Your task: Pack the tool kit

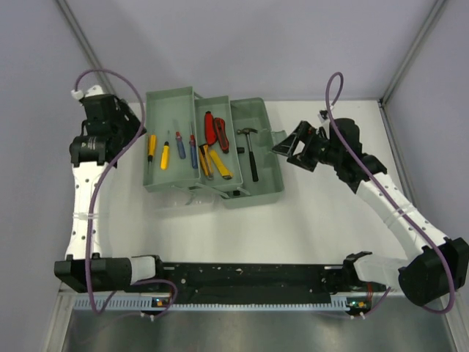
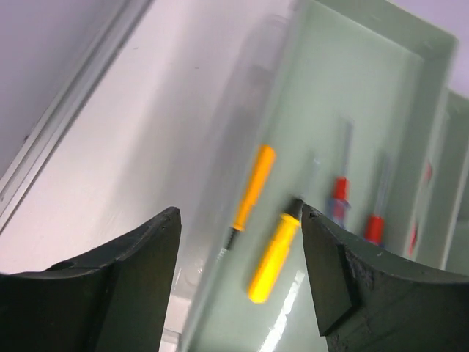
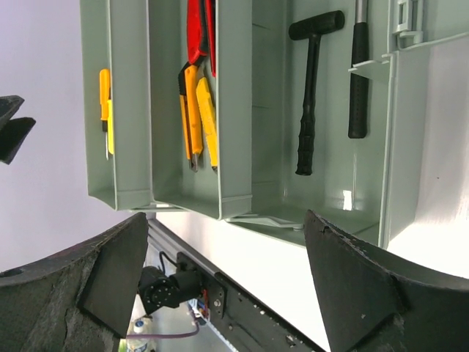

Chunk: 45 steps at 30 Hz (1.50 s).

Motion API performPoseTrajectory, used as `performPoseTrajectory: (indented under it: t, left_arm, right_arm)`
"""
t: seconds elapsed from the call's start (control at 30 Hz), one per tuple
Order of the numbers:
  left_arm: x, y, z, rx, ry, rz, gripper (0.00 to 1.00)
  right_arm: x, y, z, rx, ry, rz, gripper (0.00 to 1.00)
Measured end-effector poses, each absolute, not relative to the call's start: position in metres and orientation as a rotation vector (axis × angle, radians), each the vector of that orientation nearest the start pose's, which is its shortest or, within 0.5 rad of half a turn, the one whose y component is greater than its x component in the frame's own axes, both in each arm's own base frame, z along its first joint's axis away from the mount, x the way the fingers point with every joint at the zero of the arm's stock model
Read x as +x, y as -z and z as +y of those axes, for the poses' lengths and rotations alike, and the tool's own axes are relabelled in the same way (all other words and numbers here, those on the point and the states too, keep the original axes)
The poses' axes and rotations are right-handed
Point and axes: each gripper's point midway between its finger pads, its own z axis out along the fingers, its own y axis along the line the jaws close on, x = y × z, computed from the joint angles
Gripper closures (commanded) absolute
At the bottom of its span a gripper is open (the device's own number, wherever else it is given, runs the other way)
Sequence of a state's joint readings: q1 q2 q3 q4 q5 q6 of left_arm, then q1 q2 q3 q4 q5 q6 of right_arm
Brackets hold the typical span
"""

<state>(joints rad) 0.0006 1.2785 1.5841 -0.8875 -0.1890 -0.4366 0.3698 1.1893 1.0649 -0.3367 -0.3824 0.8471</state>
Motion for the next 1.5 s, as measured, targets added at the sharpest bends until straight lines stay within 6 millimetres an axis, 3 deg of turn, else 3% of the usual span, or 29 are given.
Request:
performPoseTrajectory:
  t: [0.1,0.23,0.37,0.53,0.7,0.8,1.07,1.2,1.33,1.5]
  left_arm:
    - [0.348,-0.313,0.057,-0.753,0.026,2.016,0.3]
    - [0.344,-0.255,0.082,-0.956,0.054,2.061,0.3]
    - [0.341,-0.196,0.081,-1.093,0.144,2.136,0.34]
    - [0.354,-0.16,0.067,-1.084,0.294,2.197,0.41]
    - [0.373,-0.143,0.06,-0.972,0.431,2.217,0.45]
    - [0.384,-0.139,0.057,-0.894,0.478,2.224,0.54]
    - [0.393,-0.112,0.054,-0.78,0.501,2.306,0.53]
    - [0.395,-0.11,0.055,-0.74,0.497,2.311,0.6]
    - [0.402,-0.114,0.056,-0.697,0.492,2.299,0.76]
    - [0.406,-0.116,0.051,-0.645,0.467,2.323,0.76]
  right_arm:
    - [0.303,-0.26,0.219,0.255,-1.112,2.191,0.16]
    - [0.306,-0.251,0.22,0.255,-1.101,2.218,0.16]
    - [0.307,-0.243,0.221,0.259,-1.092,2.241,0.16]
    - [0.307,-0.242,0.22,0.253,-1.089,2.245,0.17]
    - [0.309,-0.239,0.218,0.252,-1.084,2.252,0.17]
    - [0.311,-0.233,0.217,0.253,-1.081,2.267,0.17]
    - [0.312,-0.212,0.212,0.271,-1.056,2.322,0.18]
    - [0.312,-0.199,0.206,0.295,-1.031,2.345,0.19]
    - [0.31,-0.181,0.198,0.337,-0.99,2.378,0.19]
    - [0.31,-0.157,0.187,0.401,-0.924,2.42,0.2]
